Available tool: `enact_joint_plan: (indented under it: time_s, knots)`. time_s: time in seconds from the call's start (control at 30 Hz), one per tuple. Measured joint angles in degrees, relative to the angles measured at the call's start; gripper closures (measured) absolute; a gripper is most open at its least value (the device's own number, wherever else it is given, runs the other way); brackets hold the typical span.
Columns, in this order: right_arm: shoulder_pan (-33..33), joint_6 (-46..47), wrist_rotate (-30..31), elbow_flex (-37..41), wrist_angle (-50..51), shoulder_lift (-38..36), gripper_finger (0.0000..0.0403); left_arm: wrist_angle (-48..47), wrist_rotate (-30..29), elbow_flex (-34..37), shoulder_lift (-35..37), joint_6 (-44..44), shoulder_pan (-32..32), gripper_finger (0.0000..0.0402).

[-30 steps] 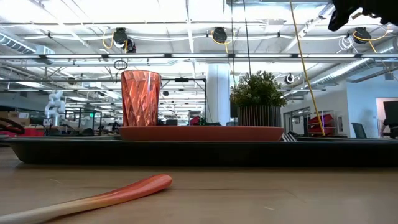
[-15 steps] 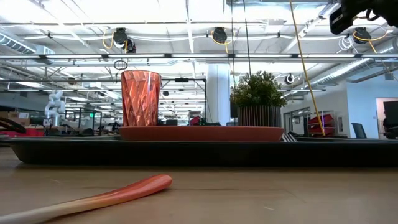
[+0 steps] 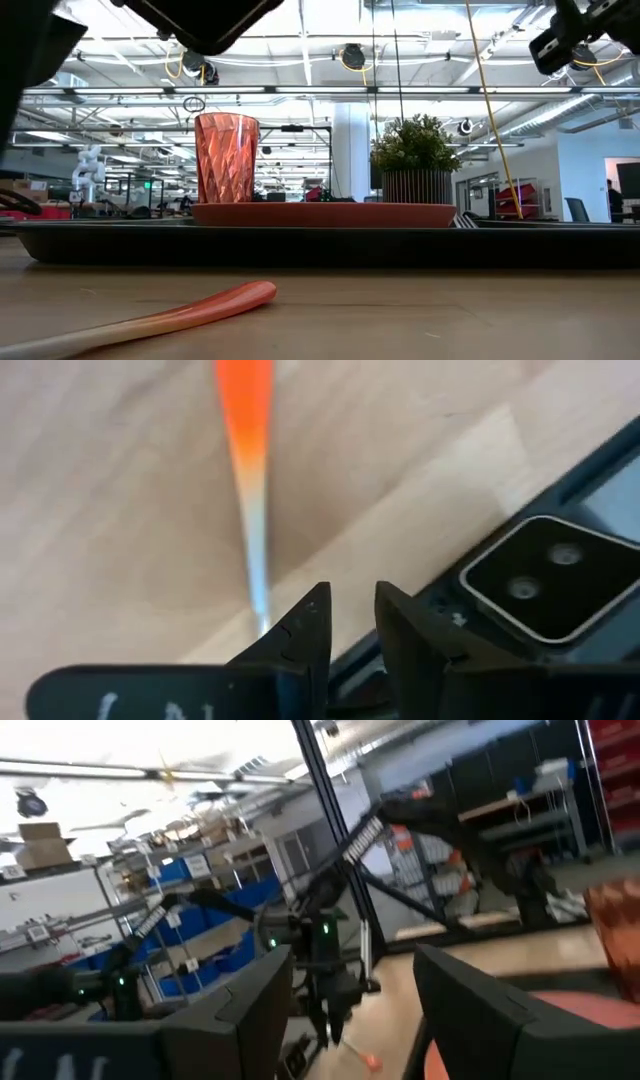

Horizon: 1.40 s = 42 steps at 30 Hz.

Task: Pick and place plate/cup/fork/spoon on tray
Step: Put the orange spoon on the black serving tray

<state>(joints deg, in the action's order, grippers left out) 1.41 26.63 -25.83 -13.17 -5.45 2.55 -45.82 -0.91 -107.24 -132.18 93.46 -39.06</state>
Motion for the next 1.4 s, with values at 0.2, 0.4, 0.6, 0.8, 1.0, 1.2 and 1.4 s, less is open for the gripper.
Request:
enact_joint_plan:
  time_s: [0.2,0.4,0.6,0.8,1.0,1.2,1.4]
  knots:
    - [0.0,0.0,-1.5,0.0,3.2,0.0,0.02,-5.4,1.0,0.0,0.8,-0.2,0.3,0.0321]
    - [0.0,0.8,-2.9,0.0,3.4,0.0,0.02,-5.4,1.9,-0.1,0.8,-0.3,-0.3,0.0321]
    - [0.0,0.8,-3.0,0.0,3.5,0.0,0.02,-3.4,1.9,2.2,0.7,0.1,-1.1,0.0321]
    - [0.0,0.8,-3.0,0.0,3.6,0.0,0.02,0.8,1.3,6.6,1.3,0.4,-1.2,0.0321]
    - [0.0,0.7,-3.0,0.0,3.6,0.0,0.02,1.3,-4.0,9.0,1.3,-2.6,-1.1,0.0322]
    - [0.0,0.2,-2.9,0.0,3.6,0.0,0.02,1.7,-1.5,9.2,1.2,-12.1,1.4,0.0388]
    - [0.0,-0.4,-2.9,0.0,3.7,0.0,0.02,1.5,-0.3,9.2,1.2,-18.8,3.4,0.0395]
